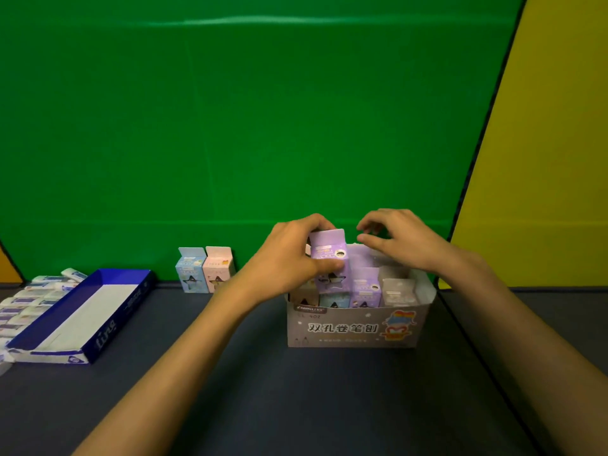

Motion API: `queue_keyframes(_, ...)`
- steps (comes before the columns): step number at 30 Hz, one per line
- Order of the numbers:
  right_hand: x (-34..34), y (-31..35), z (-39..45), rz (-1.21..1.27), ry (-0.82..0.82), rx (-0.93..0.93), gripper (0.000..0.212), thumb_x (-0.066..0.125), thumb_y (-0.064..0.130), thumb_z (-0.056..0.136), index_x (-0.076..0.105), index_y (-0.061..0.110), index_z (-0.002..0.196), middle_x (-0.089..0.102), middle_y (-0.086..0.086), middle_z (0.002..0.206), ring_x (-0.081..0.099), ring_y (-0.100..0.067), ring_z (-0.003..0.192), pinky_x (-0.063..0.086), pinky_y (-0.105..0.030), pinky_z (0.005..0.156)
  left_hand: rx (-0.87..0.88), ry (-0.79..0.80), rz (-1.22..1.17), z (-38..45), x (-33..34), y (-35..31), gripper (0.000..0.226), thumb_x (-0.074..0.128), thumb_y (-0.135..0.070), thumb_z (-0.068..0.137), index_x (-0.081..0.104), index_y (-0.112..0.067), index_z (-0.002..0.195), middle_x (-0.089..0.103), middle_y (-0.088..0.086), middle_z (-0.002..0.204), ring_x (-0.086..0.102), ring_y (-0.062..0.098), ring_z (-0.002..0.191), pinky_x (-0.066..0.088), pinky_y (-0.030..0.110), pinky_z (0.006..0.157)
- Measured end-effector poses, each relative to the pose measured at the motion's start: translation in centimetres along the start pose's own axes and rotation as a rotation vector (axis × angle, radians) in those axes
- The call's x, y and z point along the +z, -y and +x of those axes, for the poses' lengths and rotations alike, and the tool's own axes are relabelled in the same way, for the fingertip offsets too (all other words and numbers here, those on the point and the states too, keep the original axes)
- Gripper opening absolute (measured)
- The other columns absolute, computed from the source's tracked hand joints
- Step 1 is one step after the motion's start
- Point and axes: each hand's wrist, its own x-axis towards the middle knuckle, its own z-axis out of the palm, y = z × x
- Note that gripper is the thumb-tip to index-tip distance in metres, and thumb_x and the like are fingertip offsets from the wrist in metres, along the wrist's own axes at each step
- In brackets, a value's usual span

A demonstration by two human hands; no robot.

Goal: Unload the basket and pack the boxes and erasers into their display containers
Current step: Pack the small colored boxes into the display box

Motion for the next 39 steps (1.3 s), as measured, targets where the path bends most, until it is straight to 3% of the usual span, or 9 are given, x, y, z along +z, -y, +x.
queue_keyframes(8, -0.6, -2.3, -2.4, -0.011, -0.005, 0.029, 0.023, 0.066, 0.037, 0.093, 0.069, 0.021, 0.109, 0.063, 0.011, 0.099, 0.059, -0.007, 0.09, 0.047, -0.025, 0.08, 0.026, 0.173, 0.084, 1.8, 5.4, -0.3, 0.041, 0.085, -0.043, 0.071, 0.062, -0.026, 0.101, 0.069, -0.007, 0.092, 0.063, 0.015, 0.085, 0.052, 0.042, 0.075)
queue_keyframes(13, -0.9, -3.8, -3.2, -0.015, -0.023, 0.06, 0.021, 0.066, 0.037, 0.093, 0.069, 0.022, 0.108, 0.06, 0.014, 0.096, 0.059, -0.005, 0.087, 0.042, -0.019, 0.071, 0.063, 0.206, 0.138, 2.6, 7.0, -0.4, 0.041, 0.088, -0.04, 0.069, 0.066, -0.022, 0.098, 0.067, -0.007, 0.093, 0.057, 0.01, 0.081, 0.045, 0.026, 0.069)
queue_keyframes(18, -1.0, -4.6, -3.7, -0.031, -0.031, 0.091, 0.02, 0.066, 0.039, 0.093, 0.068, 0.025, 0.107, 0.059, 0.014, 0.097, 0.059, -0.006, 0.087, 0.05, -0.029, 0.077, 0.067, 0.22, 0.25, 3.3, 8.0, -0.4, 0.046, 0.086, -0.051, 0.066, 0.069, -0.028, 0.102, 0.071, -0.01, 0.098, 0.062, 0.011, 0.088, 0.052, 0.037, 0.077)
queue_keyframes(25, -0.8, -5.2, -3.8, -0.029, -0.029, 0.087, 0.021, 0.065, 0.037, 0.094, 0.068, 0.023, 0.11, 0.062, 0.012, 0.101, 0.059, -0.007, 0.089, 0.05, -0.03, 0.079, 0.091, 0.196, 0.405, 3.4, 8.3, -0.5, 0.054, 0.082, -0.06, 0.066, 0.07, -0.031, 0.11, 0.073, -0.01, 0.102, 0.061, 0.018, 0.094, 0.049, 0.037, 0.081)
queue_keyframes(30, -0.5, -5.1, -3.6, -0.03, -0.028, 0.068, 0.022, 0.064, 0.036, 0.095, 0.068, 0.023, 0.111, 0.062, 0.012, 0.102, 0.055, -0.006, 0.091, 0.041, -0.024, 0.077, 0.044, 0.264, 0.376, 3.1, 8.1, -0.3, 0.053, 0.085, -0.053, 0.069, 0.071, -0.027, 0.112, 0.073, -0.004, 0.099, 0.055, 0.013, 0.078, 0.05, 0.034, 0.075)
queue_keyframes(36, -0.5, -4.6, -3.6, -0.018, -0.026, 0.07, 0.022, 0.063, 0.033, 0.095, 0.068, 0.021, 0.112, 0.061, 0.011, 0.102, 0.054, -0.006, 0.092, 0.038, -0.023, 0.078, 0.044, 0.332, 0.391, 3.0, 8.4, 0.2, 0.048, 0.078, -0.053, 0.077, 0.066, -0.026, 0.115, 0.07, -0.003, 0.106, 0.059, 0.019, 0.093, 0.047, 0.035, 0.078)
queue_keyframes(39, -0.5, -4.5, -3.6, -0.02, -0.02, 0.071, 0.021, 0.063, 0.033, 0.095, 0.068, 0.02, 0.112, 0.064, 0.007, 0.106, 0.055, -0.007, 0.093, 0.039, -0.024, 0.079, 0.088, 0.313, 0.384, 3.1, 8.8, 0.1, 0.037, 0.079, -0.043, 0.078, 0.065, -0.027, 0.107, 0.067, -0.004, 0.104, 0.058, 0.019, 0.096, 0.045, 0.034, 0.077)
